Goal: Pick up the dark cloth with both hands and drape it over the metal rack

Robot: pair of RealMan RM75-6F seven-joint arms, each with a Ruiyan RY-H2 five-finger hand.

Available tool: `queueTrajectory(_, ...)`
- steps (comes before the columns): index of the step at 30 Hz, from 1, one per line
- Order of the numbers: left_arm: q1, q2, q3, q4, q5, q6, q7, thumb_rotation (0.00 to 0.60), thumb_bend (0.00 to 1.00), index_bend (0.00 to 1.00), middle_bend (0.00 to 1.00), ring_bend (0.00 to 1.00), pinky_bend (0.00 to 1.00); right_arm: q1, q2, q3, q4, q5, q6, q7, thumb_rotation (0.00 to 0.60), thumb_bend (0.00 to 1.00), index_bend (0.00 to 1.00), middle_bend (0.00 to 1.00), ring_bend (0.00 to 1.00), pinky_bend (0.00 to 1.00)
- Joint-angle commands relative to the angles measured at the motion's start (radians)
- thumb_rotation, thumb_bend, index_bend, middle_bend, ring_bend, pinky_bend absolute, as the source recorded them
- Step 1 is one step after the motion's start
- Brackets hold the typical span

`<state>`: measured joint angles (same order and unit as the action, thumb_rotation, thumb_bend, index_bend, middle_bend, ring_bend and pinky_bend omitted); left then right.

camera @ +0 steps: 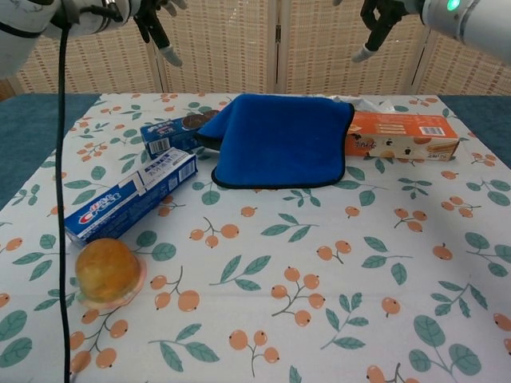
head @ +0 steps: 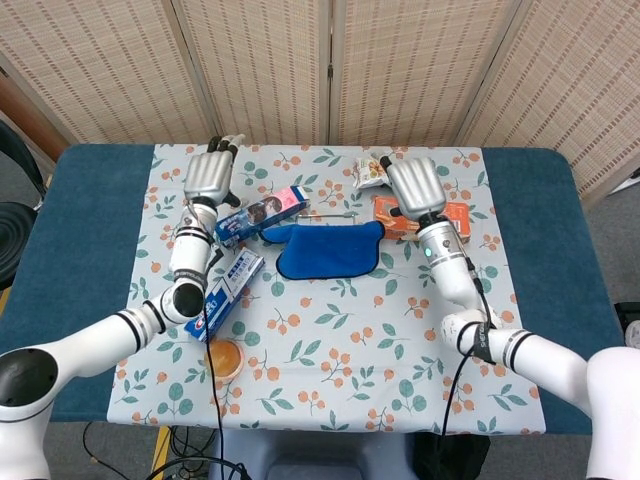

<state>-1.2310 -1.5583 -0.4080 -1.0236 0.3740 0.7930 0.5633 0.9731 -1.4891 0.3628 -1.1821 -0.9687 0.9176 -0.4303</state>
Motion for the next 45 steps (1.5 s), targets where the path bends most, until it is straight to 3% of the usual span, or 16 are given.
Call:
queueTrajectory(1,0.057,0.05,0.028,-0.078,0.051,0.043,-0.025,0.6,0.08,0.11,0.01,0.05,0.34,-0.05,0.072,-0.031,-0.086,-0.043,0.025,0.03,0.6,0.25,0.33,0.69,0.74,0.99)
queueTrajectory(6,0.14,0.119,0.064,-0.215,0.138,0.103,-0.074,0.6,0.08,0.11,0.01,0.05,0.33,-0.107,0.157,-0.063,-0.192,-0.101,0.057,0.073,0.6,0.27,0.34,0.63,0.65,0.89)
queueTrajectory(11,0.238,0.202,0.111,-0.36,0.245,0.186,-0.12,0.6,0.08,0.12,0.01,0.05,0.3,-0.19,0.238,-0.11,-0.293,-0.178,0.129,0.119,0.6,0.27,0.34,0.61,0.62,0.86)
queueTrajectory(19,0.395,0.308,0.188,-0.495,0.422,0.28,-0.229,0.6,0.08,0.14,0.01,0.05,0.27,-0.342,0.354,-0.202,-0.406,-0.327,0.263,0.23,0.6,0.28,0.36,0.6,0.6,0.86)
queueTrajectory(33,0.643,0.476,0.287,-0.647,0.677,0.472,-0.378,0.6,0.08,0.14,0.01,0.04,0.2,-0.595,0.475,-0.33,-0.416,-0.51,0.503,0.429,0.6,0.28,0.38,0.6,0.59,0.86)
queueTrajectory(45,0.84,0.544,0.375,-0.775,0.813,0.653,-0.352,0.6,0.08,0.14,0.02,0.04,0.17,-0.775,0.523,-0.388,-0.422,-0.555,0.646,0.491,0.6,0.28,0.38,0.54,0.52,0.78)
